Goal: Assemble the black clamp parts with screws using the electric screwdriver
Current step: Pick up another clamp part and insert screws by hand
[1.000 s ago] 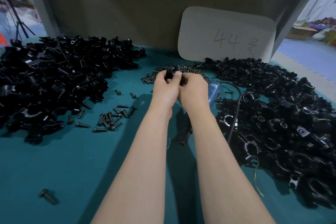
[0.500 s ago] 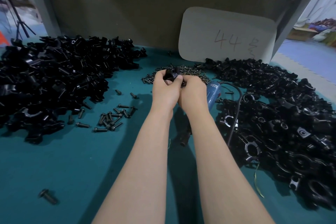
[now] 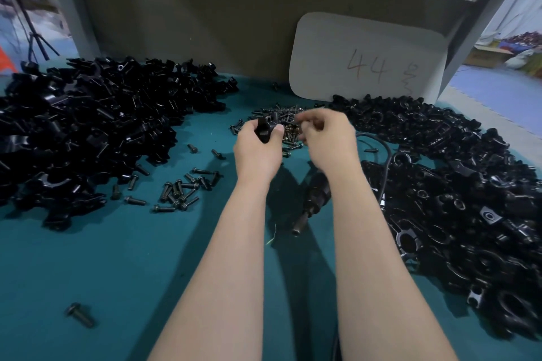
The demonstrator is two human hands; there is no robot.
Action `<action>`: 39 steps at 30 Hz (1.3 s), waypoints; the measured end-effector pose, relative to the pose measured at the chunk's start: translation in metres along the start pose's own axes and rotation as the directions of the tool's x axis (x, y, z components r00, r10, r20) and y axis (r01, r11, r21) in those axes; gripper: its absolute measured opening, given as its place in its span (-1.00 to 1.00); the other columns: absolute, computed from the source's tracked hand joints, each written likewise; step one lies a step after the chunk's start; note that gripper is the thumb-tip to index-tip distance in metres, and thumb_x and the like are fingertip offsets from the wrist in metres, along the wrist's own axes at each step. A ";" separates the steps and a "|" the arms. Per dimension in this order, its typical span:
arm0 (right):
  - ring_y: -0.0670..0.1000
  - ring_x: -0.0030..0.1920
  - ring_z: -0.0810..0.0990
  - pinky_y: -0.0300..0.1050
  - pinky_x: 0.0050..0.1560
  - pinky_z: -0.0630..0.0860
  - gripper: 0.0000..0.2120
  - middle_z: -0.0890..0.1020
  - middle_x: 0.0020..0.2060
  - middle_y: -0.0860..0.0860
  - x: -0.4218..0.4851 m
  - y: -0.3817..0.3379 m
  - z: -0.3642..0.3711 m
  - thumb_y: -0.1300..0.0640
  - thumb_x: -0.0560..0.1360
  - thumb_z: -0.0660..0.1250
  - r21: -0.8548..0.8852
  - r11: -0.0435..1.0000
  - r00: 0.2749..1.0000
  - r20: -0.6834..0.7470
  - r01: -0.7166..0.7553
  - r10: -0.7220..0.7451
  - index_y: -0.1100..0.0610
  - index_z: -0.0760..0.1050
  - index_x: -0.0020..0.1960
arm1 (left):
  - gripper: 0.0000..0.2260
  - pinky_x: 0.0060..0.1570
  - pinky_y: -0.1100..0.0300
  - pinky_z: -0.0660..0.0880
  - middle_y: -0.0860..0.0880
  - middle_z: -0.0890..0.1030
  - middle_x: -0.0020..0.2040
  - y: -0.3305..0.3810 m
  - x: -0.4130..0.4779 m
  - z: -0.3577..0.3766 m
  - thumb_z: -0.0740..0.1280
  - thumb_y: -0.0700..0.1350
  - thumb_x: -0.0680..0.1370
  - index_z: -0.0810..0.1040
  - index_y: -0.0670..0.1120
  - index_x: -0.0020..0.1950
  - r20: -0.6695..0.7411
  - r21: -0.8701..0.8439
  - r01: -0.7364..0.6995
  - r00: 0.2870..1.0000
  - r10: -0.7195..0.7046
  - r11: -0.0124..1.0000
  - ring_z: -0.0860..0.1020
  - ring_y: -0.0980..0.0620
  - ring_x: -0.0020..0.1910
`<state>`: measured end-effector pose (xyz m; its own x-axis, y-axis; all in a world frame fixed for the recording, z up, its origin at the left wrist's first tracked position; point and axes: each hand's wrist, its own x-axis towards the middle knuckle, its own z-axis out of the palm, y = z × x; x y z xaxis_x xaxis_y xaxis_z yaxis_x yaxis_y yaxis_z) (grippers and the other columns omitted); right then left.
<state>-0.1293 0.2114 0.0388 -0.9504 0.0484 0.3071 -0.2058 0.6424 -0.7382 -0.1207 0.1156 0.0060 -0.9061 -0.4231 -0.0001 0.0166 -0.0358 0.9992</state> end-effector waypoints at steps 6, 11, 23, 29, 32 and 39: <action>-0.09 -0.13 0.55 -0.26 -0.07 0.43 -0.93 0.52 -0.28 -0.16 0.000 -0.006 0.001 0.14 0.55 0.30 0.016 0.998 0.998 -0.028 0.059 -0.059 0.05 0.55 -0.01 | -0.87 0.01 0.05 0.56 -0.03 0.67 -0.05 0.000 -0.003 0.003 0.33 0.04 0.56 0.54 0.00 -0.01 0.012 0.242 -0.087 0.996 0.087 0.966 0.63 -0.04 -0.01; -0.09 -0.15 0.51 -0.27 -0.12 0.38 -0.90 0.53 -0.25 -0.12 0.000 -0.004 0.000 0.16 0.54 0.31 -0.101 0.993 0.998 -0.009 0.066 -0.067 0.09 0.58 0.01 | -0.78 -0.16 0.14 0.44 -0.03 0.64 -0.04 0.001 -0.008 0.005 0.31 0.04 0.57 0.53 -0.09 0.09 0.018 0.423 -0.194 0.978 0.206 0.885 0.58 -0.08 -0.04; -0.07 -0.12 0.53 -0.33 -0.18 0.39 -0.98 0.52 -0.28 -0.12 0.005 -0.003 -0.005 0.16 0.50 0.37 -0.067 0.997 1.000 0.011 0.026 -0.026 0.07 0.55 -0.07 | -0.80 -0.20 0.10 0.37 -0.07 0.58 -0.10 0.001 -0.007 0.008 0.27 0.04 0.57 0.48 -0.10 -0.01 0.069 0.601 -0.223 0.971 0.228 0.768 0.49 -0.14 -0.14; -0.12 -0.14 0.49 -0.33 -0.14 0.31 -0.92 0.54 -0.21 -0.11 0.003 -0.001 -0.001 0.14 0.54 0.32 -0.048 0.997 0.998 0.006 0.055 -0.055 0.08 0.59 -0.02 | -0.80 -0.24 0.12 0.36 -0.08 0.61 -0.09 0.002 -0.005 0.003 0.31 0.06 0.55 0.47 -0.08 -0.06 0.082 0.520 -0.226 0.973 0.215 0.824 0.54 -0.15 -0.10; -0.06 -0.06 0.50 -0.28 -0.11 0.30 -0.85 0.59 -0.11 -0.03 0.003 -0.001 0.005 0.09 0.58 0.27 -0.057 0.998 0.999 -0.026 0.036 -0.037 0.12 0.56 0.05 | -0.78 -0.33 0.13 0.29 -0.03 0.54 -0.20 0.002 -0.007 0.003 0.29 0.07 0.56 0.44 -0.07 -0.11 0.090 0.540 -0.234 0.971 0.221 0.808 0.49 -0.12 -0.19; 0.10 -0.07 0.41 -0.11 -0.13 0.22 -0.75 0.53 -0.08 0.11 0.004 0.000 0.018 0.04 0.66 0.06 -0.182 0.982 0.999 0.014 0.047 -0.046 0.17 0.38 -0.07 | -0.79 -0.24 0.12 0.32 -0.03 0.51 -0.22 0.008 -0.005 0.000 0.23 0.05 0.59 0.47 -0.08 -0.10 0.091 0.600 -0.248 0.966 0.243 0.761 0.47 -0.13 -0.20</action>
<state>-0.1371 0.1976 0.0289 -0.9433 0.0082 0.3319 -0.2049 0.7722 -0.6014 -0.1158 0.1176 0.0143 -0.9094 -0.3351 0.2463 -0.0163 0.6206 0.7840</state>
